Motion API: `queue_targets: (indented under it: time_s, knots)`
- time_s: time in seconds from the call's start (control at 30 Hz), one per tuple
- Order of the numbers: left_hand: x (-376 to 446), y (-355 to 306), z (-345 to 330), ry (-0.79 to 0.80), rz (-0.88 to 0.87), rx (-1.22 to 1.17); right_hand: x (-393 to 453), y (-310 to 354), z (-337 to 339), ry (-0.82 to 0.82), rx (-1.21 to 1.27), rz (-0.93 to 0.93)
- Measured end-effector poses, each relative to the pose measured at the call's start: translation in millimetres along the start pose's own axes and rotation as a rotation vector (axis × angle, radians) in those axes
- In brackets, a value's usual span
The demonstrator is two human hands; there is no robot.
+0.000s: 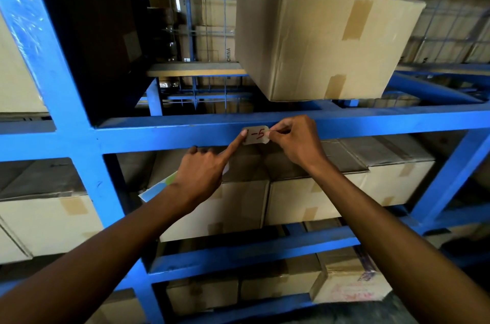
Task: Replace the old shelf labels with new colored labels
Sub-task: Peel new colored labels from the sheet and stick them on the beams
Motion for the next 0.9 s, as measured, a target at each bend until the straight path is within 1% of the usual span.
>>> queue_targets:
  time_s: [0.13, 0.27, 0.47, 0.6, 0.73, 0.9]
  knots:
    - [-2, -2, 2, -0.022, 0.0, 0.011, 6, -8, 4, 0.073, -0.047, -0.058]
    - [-3, -1, 2, -0.006, -0.002, 0.012, 11, -9, 5, 0.115, -0.071, -0.052]
    - [-4, -3, 4, -0.013, -0.005, 0.065, 8, 9, 7, 0.035, -0.209, 0.145]
    - [0, -4, 7, -0.001, -0.025, 0.125, 13, 15, 5, 0.05, -0.2, 0.208]
    - [-2, -4, 8, 0.001, -0.007, 0.148, 16, 8, 8, 0.098, -0.119, 0.202]
    - [-4, -6, 13, 0.016, 0.005, 0.167, 15, 1, 14, 0.095, -0.076, 0.201]
Point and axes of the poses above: each hand's wrist, its own x-axis towards the middle knuckle, its own z-axis out of the back of the hand, y = z × x, the point moved 6 cm from there along x, towards the middle knuckle, and after that the axes turned 4 degrees about -x, right-handed, at the moved point
